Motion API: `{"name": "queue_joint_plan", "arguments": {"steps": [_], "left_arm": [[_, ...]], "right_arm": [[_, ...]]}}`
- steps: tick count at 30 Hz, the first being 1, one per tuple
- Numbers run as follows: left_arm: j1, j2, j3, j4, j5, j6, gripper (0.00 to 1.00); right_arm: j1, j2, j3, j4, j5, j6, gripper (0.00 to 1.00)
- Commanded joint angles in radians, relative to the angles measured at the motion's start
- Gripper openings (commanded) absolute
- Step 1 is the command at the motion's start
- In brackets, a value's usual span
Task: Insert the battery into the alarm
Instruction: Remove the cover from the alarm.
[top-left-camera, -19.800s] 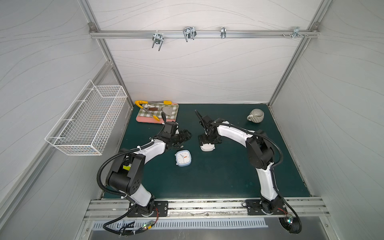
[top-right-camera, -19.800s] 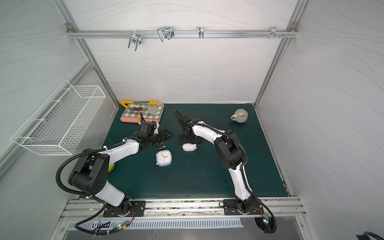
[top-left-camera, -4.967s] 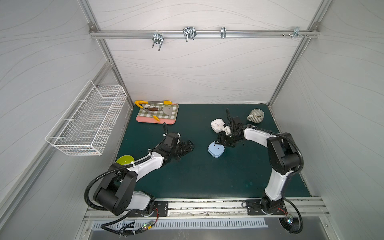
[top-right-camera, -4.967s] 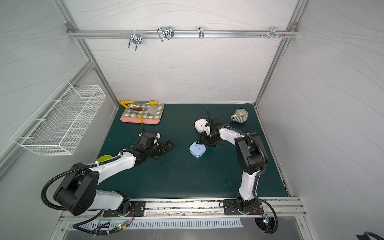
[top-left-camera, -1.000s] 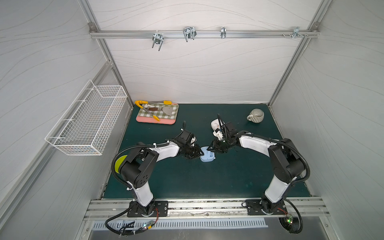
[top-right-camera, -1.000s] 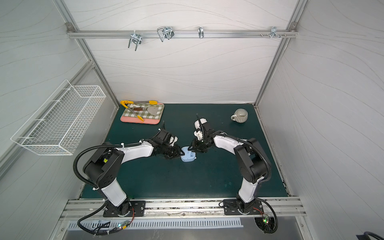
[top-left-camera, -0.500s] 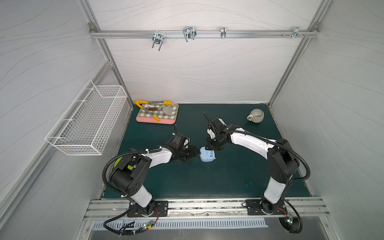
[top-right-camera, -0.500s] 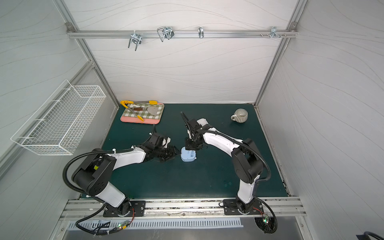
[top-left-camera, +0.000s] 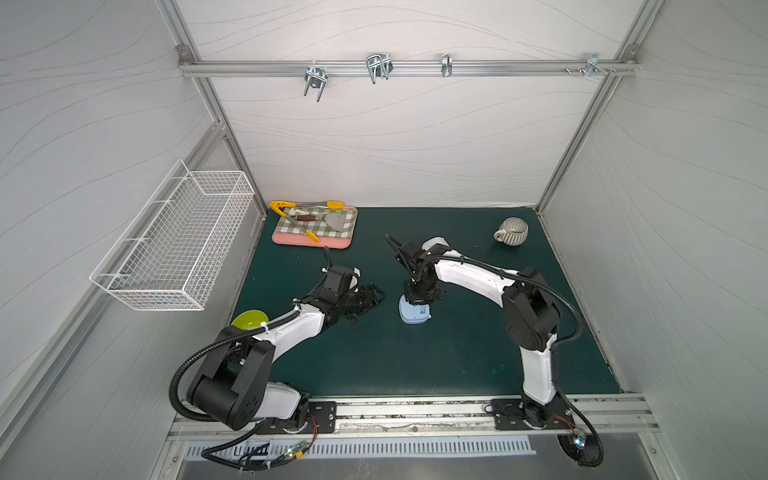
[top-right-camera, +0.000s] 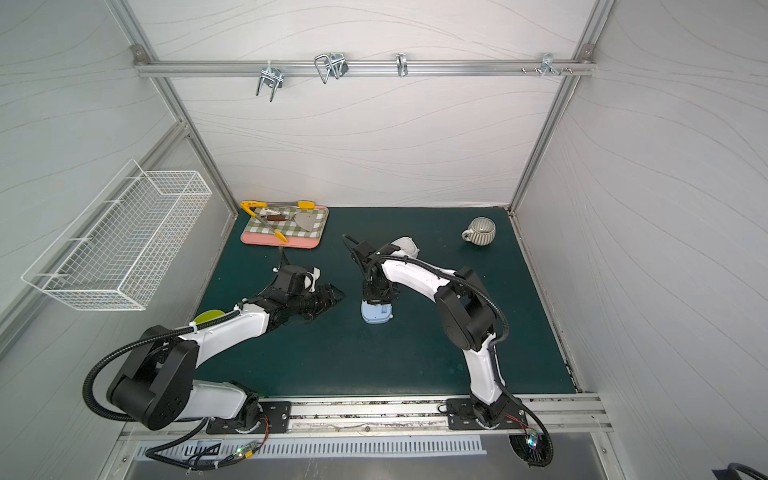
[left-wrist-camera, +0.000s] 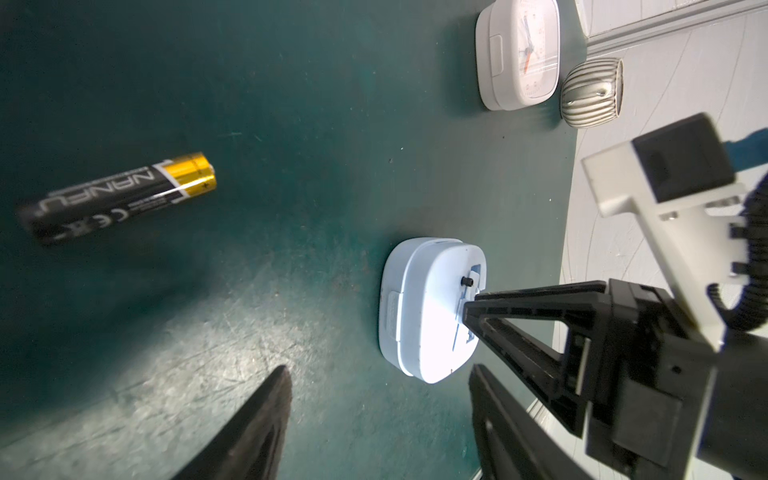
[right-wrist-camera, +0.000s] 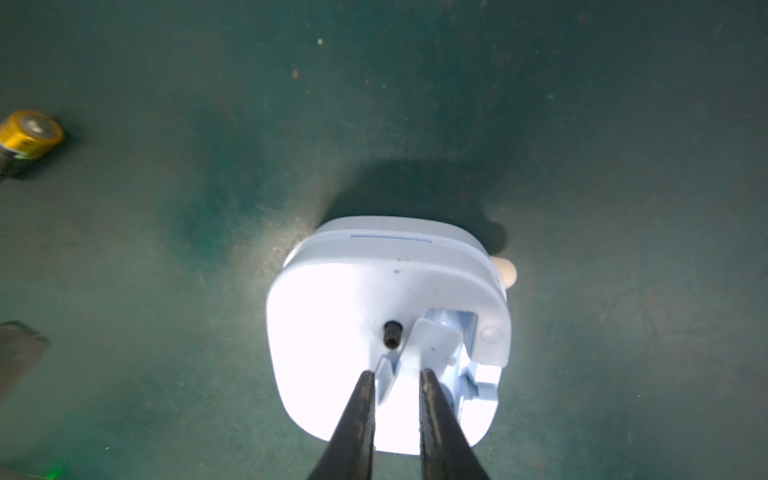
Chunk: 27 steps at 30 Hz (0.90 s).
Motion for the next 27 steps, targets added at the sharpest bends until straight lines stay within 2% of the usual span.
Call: {"name": "queue_joint_plan", "arguments": {"steps": [1,4,11,19,23,27], "left_arm": [[0.0,-0.015,-0.004,-0.011,-0.018,0.017,0.7],[0.0,-0.012,-0.002,-0.011,-0.018,0.017,0.7],[-0.001,0.0,0.004,-0.007,-0.014,0.018,0.7],[0.0,0.015,0.013,-0.005,-0.015,0.024,0.7],[-0.001,0.029,0.023,-0.003,-0.016,0.028,0.7],[-0.001,0.044,0.053,-0.016,-0.023,0.037,0.71]], "right_arm": [[0.01,0.022,0.027,-0.077,0.008,0.024,0.2],[0.01,0.037,0.035,-0.078,-0.005,0.024,0.18],[0.011,0.026,0.036,-0.085,-0.009,0.023,0.06],[0.004,-0.042,0.01,-0.081,0.011,0.025,0.04],[-0.039,-0.125,-0.062,-0.045,0.036,0.033,0.04],[-0.141,-0.211,-0.162,0.008,0.048,0.027,0.04]]}}
